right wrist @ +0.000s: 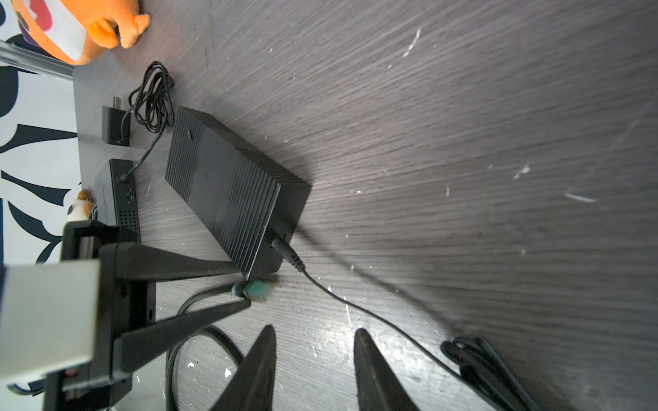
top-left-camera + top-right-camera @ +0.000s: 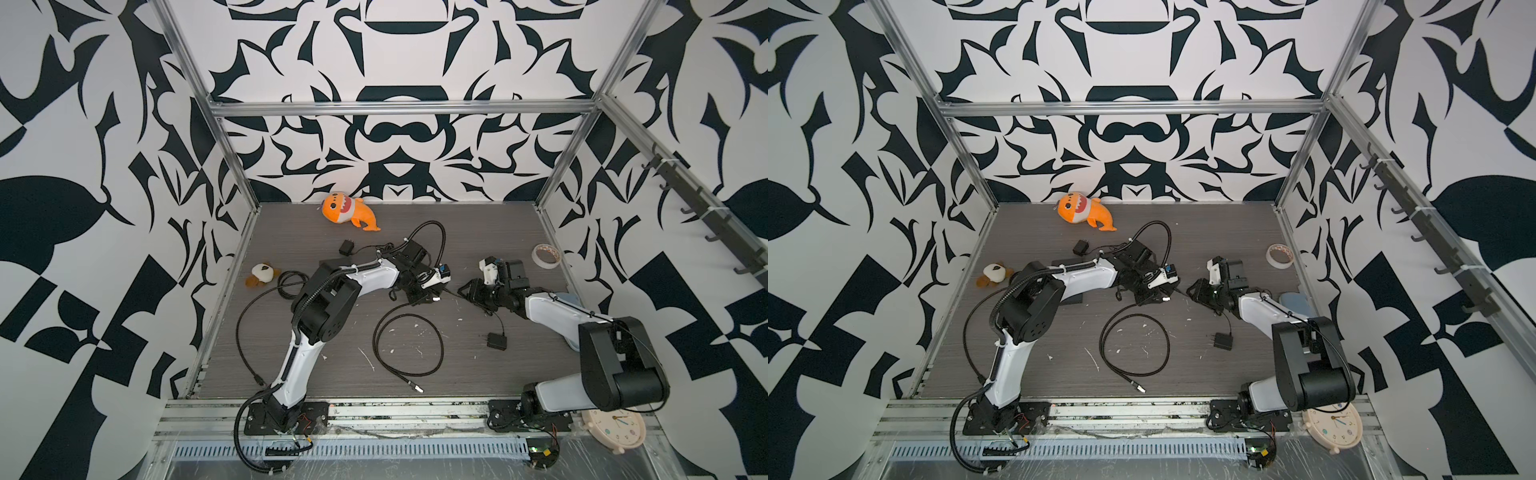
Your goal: Insert the plug into the switch port
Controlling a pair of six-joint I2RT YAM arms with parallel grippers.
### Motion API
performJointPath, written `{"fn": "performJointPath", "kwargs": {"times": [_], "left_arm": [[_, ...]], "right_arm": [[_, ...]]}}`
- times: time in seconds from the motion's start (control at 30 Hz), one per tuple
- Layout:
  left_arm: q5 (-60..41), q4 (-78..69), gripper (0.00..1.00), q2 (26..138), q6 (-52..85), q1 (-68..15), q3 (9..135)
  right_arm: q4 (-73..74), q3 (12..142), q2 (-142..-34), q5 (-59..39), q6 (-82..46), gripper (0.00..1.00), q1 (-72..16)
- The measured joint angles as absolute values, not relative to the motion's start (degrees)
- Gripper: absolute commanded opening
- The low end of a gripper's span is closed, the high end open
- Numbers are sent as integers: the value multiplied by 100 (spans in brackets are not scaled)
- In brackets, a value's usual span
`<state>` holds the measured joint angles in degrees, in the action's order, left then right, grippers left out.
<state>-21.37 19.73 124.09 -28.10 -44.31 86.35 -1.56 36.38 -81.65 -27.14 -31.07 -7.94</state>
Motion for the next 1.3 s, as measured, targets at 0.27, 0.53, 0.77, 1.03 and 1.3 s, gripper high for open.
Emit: {"fn": "performJointPath", "kwargs": {"times": [0.27, 0.53, 0.77, 1.03, 1.3], "left_arm": [[-2084, 1953, 0, 12409, -2853, -4451, 8635], [-2873, 1894, 0, 12317, -2652, -4121, 8576], [-4032, 1903, 0, 11760, -2613, -3542, 8554], [-4831, 1940, 0, 11605, -2635, -3374, 8519], [-5277, 2228, 0, 11609, -2714, -3297, 8517]], "right_arm": [[-362, 3706, -8093, -2936, -2834, 37, -803], [176, 3710, -8077, -3406, -2508, 43, -1535], [1162, 3658, -8084, -3745, -2314, 43, -1658], [2084, 3647, -8274, -4217, -2209, 41, -1647], [2342, 3651, -8344, -4744, -1162, 37, -1369]]}}
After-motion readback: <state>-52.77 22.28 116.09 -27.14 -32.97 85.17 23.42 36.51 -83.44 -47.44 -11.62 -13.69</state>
